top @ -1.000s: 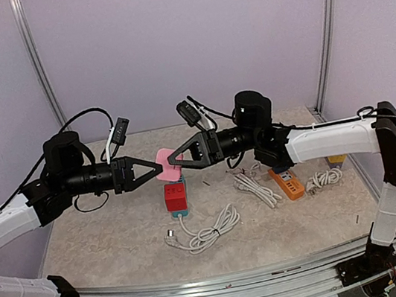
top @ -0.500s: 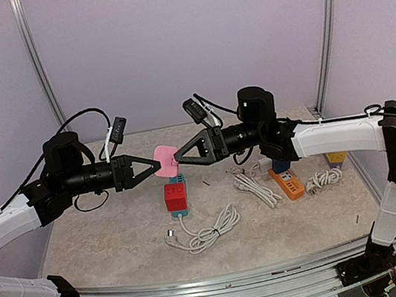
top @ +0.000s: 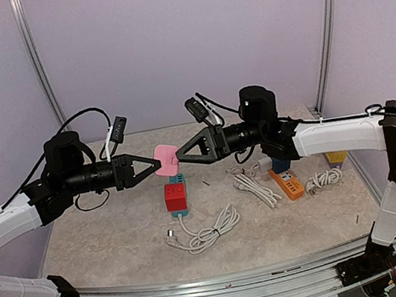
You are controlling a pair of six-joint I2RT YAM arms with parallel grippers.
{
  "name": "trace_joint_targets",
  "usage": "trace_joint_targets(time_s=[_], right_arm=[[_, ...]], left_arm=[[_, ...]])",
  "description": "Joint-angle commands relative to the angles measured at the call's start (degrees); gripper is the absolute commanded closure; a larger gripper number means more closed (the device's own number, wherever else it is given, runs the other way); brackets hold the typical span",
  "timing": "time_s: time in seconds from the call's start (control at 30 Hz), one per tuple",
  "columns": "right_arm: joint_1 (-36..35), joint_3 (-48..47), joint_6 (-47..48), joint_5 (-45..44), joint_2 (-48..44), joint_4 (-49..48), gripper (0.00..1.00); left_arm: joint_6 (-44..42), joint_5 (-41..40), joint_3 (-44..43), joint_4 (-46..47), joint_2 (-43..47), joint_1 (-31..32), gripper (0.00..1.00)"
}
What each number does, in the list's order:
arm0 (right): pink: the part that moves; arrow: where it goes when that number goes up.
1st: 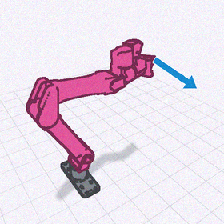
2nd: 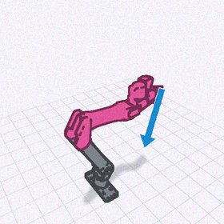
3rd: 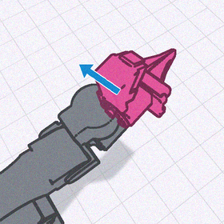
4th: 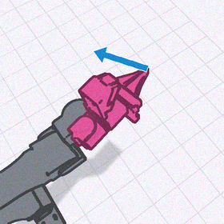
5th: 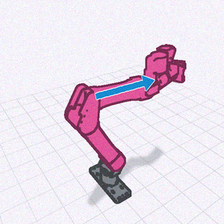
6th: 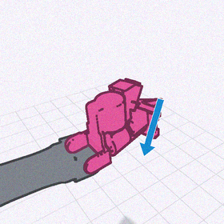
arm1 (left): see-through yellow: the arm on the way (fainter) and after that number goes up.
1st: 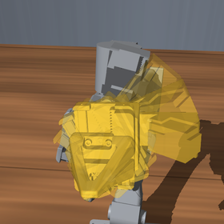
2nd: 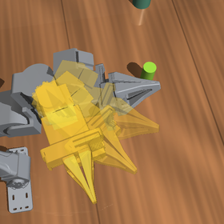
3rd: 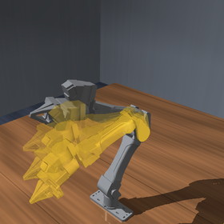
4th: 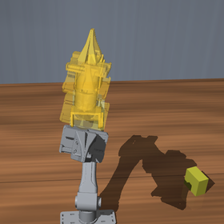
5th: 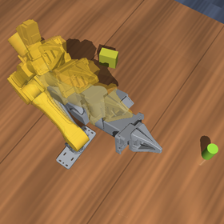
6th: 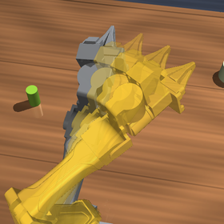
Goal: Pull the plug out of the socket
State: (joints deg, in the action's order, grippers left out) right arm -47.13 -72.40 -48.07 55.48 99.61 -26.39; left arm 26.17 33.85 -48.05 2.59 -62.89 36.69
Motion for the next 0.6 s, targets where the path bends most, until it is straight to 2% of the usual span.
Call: trace_joint_targets(time_s=[0.0,0.57], right_arm=[[-1.14,-0.12,-0.94,1.47,0.18,-1.39,0.37],[-4.17,-1.56,-8.33,6.07,1.82,-11.99,0.48]], left_arm=[[0.48,-1.45,-1.27,0.81,-1.79,0.22,1.0],[1.91,-2.66,-0.85,2.51,-5.02,0.32,1.0]])
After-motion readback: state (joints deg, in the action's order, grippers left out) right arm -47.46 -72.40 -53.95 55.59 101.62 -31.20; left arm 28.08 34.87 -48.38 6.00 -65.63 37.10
